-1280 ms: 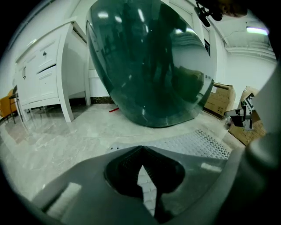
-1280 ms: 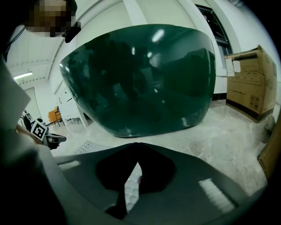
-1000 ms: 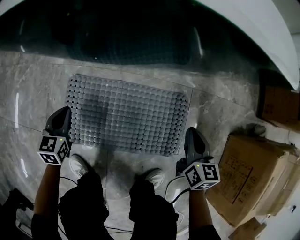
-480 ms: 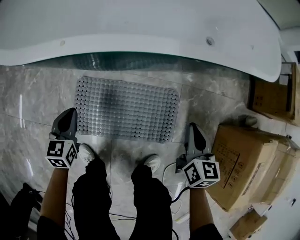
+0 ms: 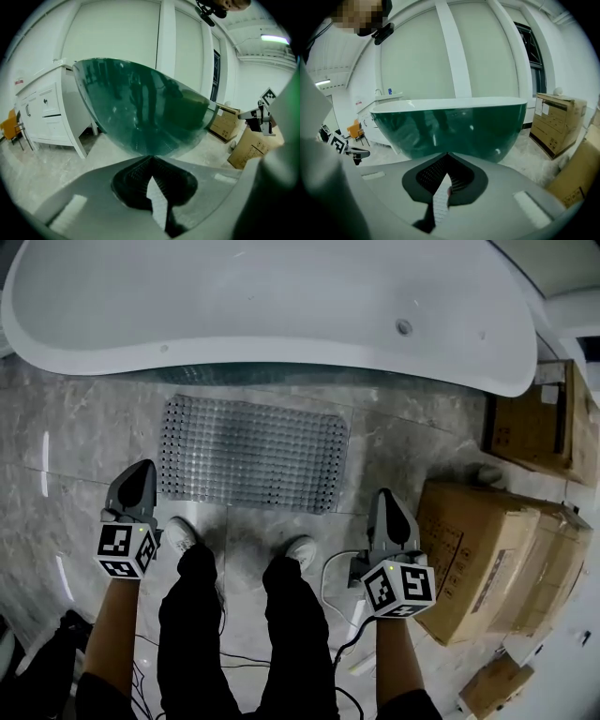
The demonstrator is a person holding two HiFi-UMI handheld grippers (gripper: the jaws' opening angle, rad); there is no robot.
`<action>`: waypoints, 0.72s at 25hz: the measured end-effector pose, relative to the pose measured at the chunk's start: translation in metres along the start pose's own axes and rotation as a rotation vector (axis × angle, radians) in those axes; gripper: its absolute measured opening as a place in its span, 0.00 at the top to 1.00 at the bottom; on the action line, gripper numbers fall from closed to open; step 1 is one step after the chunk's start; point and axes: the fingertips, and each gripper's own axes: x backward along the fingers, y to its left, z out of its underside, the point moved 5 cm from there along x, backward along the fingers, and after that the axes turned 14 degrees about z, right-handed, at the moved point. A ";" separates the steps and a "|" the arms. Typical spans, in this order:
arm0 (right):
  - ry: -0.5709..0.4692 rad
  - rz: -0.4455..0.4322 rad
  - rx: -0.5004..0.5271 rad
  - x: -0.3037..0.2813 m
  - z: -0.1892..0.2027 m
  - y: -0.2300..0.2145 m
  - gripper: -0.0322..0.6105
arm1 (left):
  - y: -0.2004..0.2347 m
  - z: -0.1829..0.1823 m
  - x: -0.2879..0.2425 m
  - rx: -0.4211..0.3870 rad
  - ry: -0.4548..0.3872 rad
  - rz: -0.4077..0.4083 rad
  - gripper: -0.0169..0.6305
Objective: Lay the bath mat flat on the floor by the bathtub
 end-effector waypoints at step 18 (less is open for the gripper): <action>-0.028 0.048 -0.080 0.093 -0.111 -0.007 0.91 | -0.057 -0.115 0.093 0.002 -0.061 -0.023 0.97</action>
